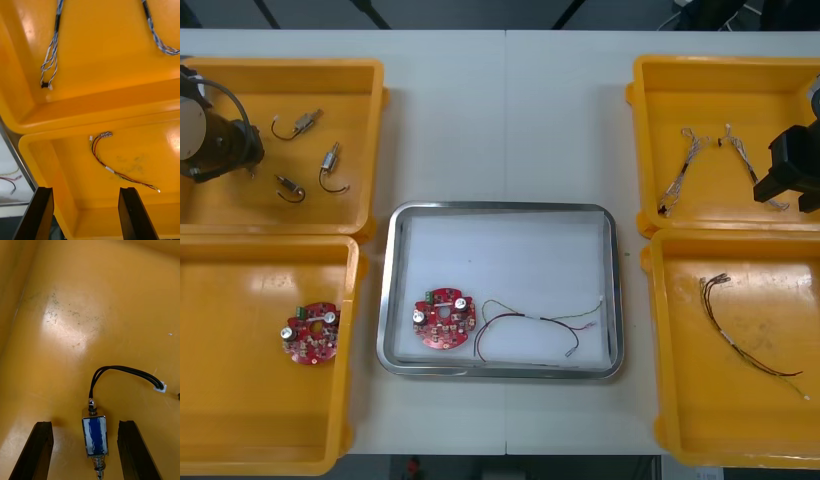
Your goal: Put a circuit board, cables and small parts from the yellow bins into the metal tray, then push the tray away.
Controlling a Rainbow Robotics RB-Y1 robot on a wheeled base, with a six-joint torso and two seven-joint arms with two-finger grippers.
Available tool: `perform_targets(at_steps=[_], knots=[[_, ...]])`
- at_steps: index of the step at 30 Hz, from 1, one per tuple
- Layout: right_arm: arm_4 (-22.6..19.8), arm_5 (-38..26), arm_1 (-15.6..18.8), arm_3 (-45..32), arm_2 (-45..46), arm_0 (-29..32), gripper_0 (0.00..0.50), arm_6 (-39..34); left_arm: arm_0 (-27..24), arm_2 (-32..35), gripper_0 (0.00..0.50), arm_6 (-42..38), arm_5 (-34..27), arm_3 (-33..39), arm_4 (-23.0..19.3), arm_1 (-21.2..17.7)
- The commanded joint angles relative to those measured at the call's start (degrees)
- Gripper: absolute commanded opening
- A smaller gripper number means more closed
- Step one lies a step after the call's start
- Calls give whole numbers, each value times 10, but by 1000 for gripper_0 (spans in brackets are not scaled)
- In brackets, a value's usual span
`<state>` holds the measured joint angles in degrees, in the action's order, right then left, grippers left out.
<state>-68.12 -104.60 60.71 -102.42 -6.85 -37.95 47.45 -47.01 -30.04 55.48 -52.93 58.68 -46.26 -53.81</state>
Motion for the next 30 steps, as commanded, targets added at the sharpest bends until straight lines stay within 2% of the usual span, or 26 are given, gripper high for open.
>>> perform_targets(at_steps=[1, 6, 10, 13, 14, 16, 17, 19, 20, 22, 24, 30], knots=[[19, 23, 25, 59, 18, -13, 500, 77, -25, -6, 500, 13, 6, -9, -14, 4], [20, 41, 25, 144, 17, -42, 500, 141, -25, -6, 500, 17, 10, -16, -45, 4], [25, 49, 24, 196, 10, -67, 500, 178, -25, -6, 500, 23, 13, -17, -50, 4], [30, 70, 25, 238, -14, -92, 500, 208, -24, -6, 367, 29, 13, -17, -49, 4], [31, 74, 24, 245, -20, -96, 500, 213, -24, -6, 348, 30, 13, -18, -46, 4], [34, 95, 24, 274, -41, -113, 500, 230, -24, -6, 276, 32, 16, -17, -37, 4], [34, 100, 24, 280, -47, -117, 500, 236, -24, -6, 259, 33, 18, -17, -35, 4], [37, 122, 23, 311, -71, -136, 500, 259, -24, -6, 177, 37, 22, -18, -31, 4], [38, 128, 23, 318, -77, -143, 500, 266, -24, -6, 156, 38, 22, -18, -31, 4], [41, 150, 21, 347, -100, -161, 500, 297, -24, -6, 67, 41, 23, -18, -31, 4], [42, 167, 19, 368, -115, -175, 500, 323, -24, -6, 8, 43, 23, -18, -31, 4], [48, 219, -1, 444, -144, -206, 500, 425, -24, -6, 0, 53, 24, -17, -29, 4]])
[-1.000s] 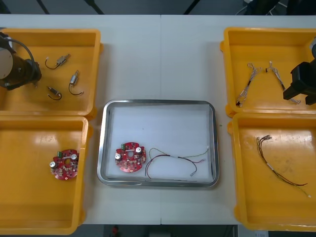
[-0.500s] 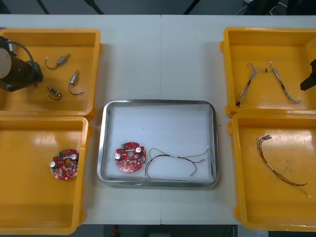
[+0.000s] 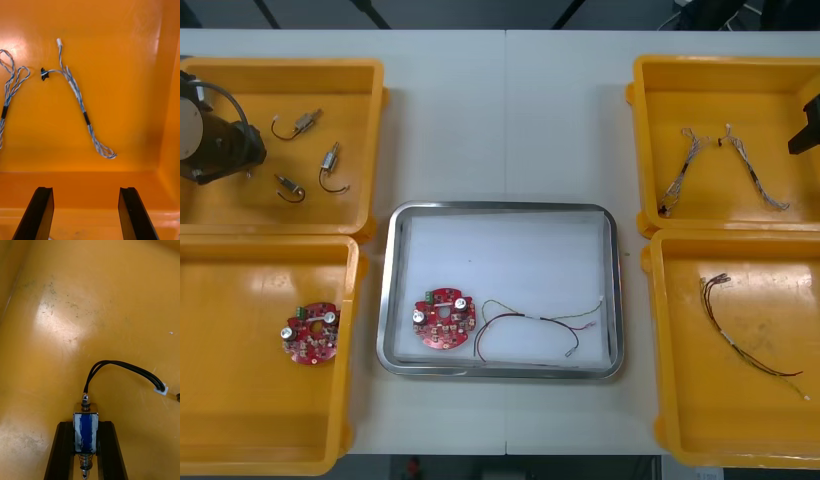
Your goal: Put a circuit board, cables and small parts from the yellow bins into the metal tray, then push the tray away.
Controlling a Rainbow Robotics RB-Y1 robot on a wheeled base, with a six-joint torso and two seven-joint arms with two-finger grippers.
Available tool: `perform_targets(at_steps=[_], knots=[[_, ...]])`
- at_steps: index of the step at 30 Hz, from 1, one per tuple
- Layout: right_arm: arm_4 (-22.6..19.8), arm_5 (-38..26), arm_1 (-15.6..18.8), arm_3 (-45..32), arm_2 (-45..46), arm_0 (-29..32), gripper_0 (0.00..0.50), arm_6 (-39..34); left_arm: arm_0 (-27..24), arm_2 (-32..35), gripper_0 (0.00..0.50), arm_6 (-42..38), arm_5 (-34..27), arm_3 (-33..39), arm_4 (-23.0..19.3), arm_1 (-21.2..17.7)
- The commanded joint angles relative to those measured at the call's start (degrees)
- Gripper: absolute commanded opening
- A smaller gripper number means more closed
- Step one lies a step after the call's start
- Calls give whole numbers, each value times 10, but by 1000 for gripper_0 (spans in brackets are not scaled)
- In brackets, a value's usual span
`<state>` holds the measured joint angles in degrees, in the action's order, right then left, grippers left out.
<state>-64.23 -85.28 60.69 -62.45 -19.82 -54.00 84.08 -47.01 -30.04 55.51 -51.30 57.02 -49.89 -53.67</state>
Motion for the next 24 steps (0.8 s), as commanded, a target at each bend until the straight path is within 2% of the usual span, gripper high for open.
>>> perform_targets(at_steps=[1, 7, 12, 20, 24], knots=[[10, 29, -4, 52, -14, -47, 500, 69, -24, -5, 0, 54, 8, -2, 8, 2], [17, 66, -31, 120, -14, -63, 500, 166, -24, -5, 0, 61, -11, 25, 8, -14], [22, 109, -60, 160, -16, -64, 500, 231, -24, 16, 0, 61, -86, 85, 5, -44], [38, 136, -90, 186, -41, -64, 500, 251, -27, 82, 0, 64, -202, 166, 5, -68], [42, 156, -99, 192, -69, -63, 500, 246, -42, 112, 0, 66, -267, 194, -14, -79]])
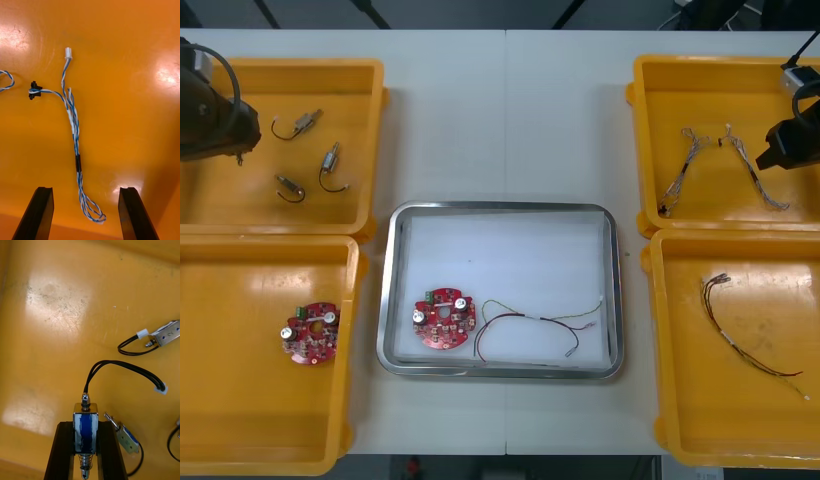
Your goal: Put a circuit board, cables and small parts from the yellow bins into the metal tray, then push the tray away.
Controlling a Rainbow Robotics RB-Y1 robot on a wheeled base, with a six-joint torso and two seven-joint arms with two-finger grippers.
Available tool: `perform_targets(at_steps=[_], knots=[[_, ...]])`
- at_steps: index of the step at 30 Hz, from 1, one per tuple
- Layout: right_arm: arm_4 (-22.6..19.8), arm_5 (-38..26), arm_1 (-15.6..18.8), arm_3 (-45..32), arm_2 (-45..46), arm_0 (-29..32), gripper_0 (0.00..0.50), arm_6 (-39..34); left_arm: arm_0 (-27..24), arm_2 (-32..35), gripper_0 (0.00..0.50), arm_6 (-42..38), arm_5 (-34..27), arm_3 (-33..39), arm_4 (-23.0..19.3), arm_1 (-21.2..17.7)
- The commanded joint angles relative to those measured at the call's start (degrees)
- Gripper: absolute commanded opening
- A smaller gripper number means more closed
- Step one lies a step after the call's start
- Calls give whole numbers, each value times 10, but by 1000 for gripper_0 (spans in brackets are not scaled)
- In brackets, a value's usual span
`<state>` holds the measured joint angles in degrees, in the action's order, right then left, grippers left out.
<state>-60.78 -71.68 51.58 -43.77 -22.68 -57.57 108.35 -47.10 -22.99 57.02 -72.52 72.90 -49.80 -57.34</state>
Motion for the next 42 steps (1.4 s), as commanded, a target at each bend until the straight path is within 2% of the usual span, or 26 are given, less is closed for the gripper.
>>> perform_targets(at_steps=[1, 5, 10, 16, 24, 28, 33, 35, 38, 39, 40, 41, 42], knots=[[7, 23, -12, 11, -40, -28, 500, 6, -45, 49, 0, 52, -70, 39, -21, -44], [10, 37, -21, 31, -41, -27, 500, 10, -56, 79, 0, 54, -136, 60, -43, -50], [19, 48, -32, 48, -42, -28, 500, 16, -56, 97, 0, 43, -190, 100, -58, -50], [25, 72, -42, 60, -50, -27, 500, 16, -56, 98, 0, -30, -213, 143, -86, -40], [26, 81, -46, 60, -72, -26, 482, 12, -51, 98, 0, -134, -269, 213, -54, 8], [21, 82, -53, 74, -75, -27, 475, 15, -22, 105, 0, -183, -279, 269, -31, 28], [20, 82, -55, 79, -75, -26, 438, 17, 28, 124, 0, -242, -286, 347, -6, 48], [19, 82, -57, 80, -75, -27, 354, 17, 37, 124, 0, -251, -293, 365, 6, 56], [18, 81, -57, 82, -75, -27, 107, 16, 45, 124, 0, -259, -322, 388, 34, 83], [16, 82, -57, 82, -75, -27, 50, 17, 46, 124, 0, -262, -329, 393, 44, 92], [16, 81, -57, 82, -75, -26, 50, 17, 51, 124, 0, -265, -336, 401, 59, 107], [16, 81, -57, 82, -75, -26, 0, 17, 55, 124, 0, -269, -338, 406, 70, 116], [16, 81, -57, 82, -75, -26, 0, 17, 60, 124, 0, -270, -339, 410, 78, 123]])
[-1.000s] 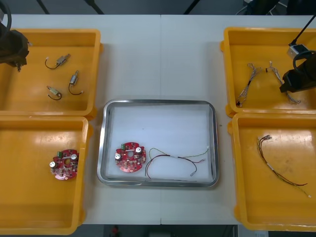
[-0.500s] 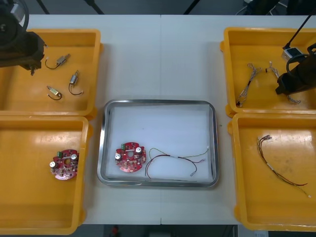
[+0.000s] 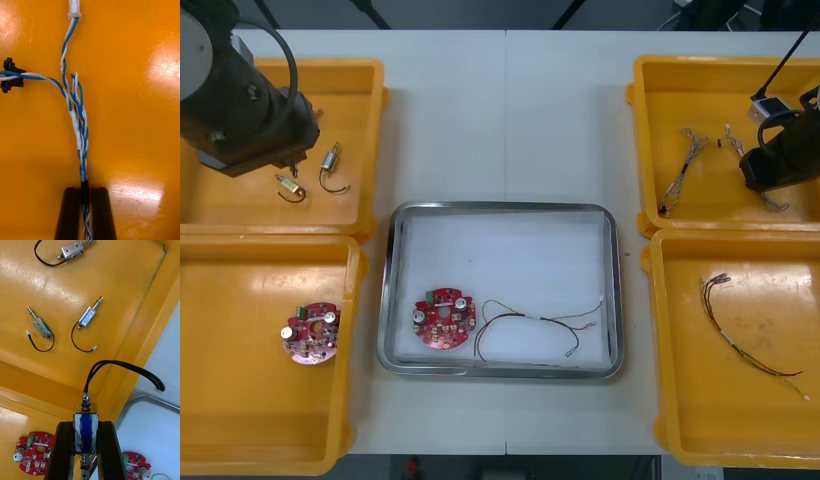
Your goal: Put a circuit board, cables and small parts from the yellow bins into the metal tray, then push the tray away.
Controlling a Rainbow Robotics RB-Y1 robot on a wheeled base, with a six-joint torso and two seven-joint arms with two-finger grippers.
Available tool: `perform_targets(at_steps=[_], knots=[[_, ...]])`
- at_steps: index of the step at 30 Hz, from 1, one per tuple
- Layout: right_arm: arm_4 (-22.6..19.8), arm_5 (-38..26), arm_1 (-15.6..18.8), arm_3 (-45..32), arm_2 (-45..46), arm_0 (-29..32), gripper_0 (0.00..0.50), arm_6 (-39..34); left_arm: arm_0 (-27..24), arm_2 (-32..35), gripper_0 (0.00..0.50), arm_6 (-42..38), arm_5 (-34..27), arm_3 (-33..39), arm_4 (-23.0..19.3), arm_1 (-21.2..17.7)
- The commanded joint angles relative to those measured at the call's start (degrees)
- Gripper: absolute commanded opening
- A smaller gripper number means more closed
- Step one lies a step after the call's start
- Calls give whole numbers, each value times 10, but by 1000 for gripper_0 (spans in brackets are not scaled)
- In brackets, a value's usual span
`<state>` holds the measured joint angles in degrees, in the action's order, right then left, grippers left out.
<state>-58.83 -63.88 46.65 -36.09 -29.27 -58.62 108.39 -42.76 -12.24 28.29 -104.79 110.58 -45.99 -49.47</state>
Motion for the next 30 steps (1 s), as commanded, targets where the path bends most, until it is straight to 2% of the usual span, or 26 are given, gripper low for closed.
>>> perform_targets(at_steps=[1, 5, 8, 12, 18, 30], knots=[[-3, 3, -8, 5, -9, -17, 0, 17, 23, 16, 0, 13, -16, 40, 54, 55], [-1, 3, -5, 1, -8, -18, 0, 23, 54, 15, 0, 4, -15, 63, 95, 97], [4, -5, 5, -21, -8, -18, 0, 30, 67, 15, 0, 0, -15, 75, 106, 120], [8, -51, 36, -72, 9, -23, 0, 40, 97, 12, 0, 1, -15, 93, 141, 156], [10, -116, 65, -126, 59, -23, 0, 56, 109, -39, 0, -3, -2, 95, 197, 174], [10, -260, 86, -217, 163, -23, 0, 73, 109, -111, 0, -18, 27, 79, 216, 192]])
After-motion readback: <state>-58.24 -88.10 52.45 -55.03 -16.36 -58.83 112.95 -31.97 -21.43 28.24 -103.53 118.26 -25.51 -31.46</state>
